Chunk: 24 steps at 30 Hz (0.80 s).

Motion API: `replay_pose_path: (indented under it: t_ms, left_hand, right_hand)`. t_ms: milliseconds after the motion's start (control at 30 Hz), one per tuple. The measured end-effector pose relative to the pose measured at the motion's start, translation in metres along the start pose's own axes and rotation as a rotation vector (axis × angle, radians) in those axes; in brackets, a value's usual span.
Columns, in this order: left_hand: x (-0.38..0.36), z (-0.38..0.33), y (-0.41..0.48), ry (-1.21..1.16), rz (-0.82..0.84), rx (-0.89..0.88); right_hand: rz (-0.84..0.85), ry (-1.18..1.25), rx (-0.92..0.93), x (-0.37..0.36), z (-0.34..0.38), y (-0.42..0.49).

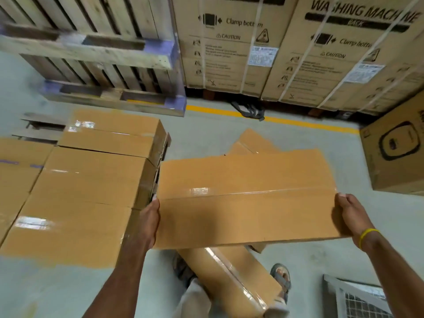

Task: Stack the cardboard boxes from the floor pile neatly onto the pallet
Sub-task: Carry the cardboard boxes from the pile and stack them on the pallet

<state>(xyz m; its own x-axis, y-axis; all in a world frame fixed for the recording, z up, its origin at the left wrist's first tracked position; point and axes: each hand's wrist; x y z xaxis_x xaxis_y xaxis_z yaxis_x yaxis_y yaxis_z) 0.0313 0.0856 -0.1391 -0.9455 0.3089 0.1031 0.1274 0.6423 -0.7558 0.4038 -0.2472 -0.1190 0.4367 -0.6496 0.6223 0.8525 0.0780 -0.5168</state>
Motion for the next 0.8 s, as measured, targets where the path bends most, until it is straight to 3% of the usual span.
replay_pose_path:
  t_ms: [333, 800]
  left_hand:
    - [0.135, -0.077, -0.036, 0.076, 0.121, -0.123]
    - [0.319, -0.081, -0.082, 0.155, 0.247, -0.291]
  right_hand:
    - [-0.018, 0.034, -0.070, -0.034, 0.034, -0.169]
    - [-0.095, 0.124, -0.006, -0.086, -0.003, -0.394]
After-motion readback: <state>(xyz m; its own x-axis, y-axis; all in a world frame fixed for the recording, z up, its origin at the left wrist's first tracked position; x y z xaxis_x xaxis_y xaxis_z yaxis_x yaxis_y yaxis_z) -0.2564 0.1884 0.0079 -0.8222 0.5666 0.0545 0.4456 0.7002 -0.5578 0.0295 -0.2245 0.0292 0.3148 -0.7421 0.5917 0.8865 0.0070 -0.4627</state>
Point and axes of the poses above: each hand's wrist, its own y-axis towards the middle knuckle, its own x-axis out of the back of the hand, z = x × y, and after that the axes turned 8 degrees about -y, right-handed
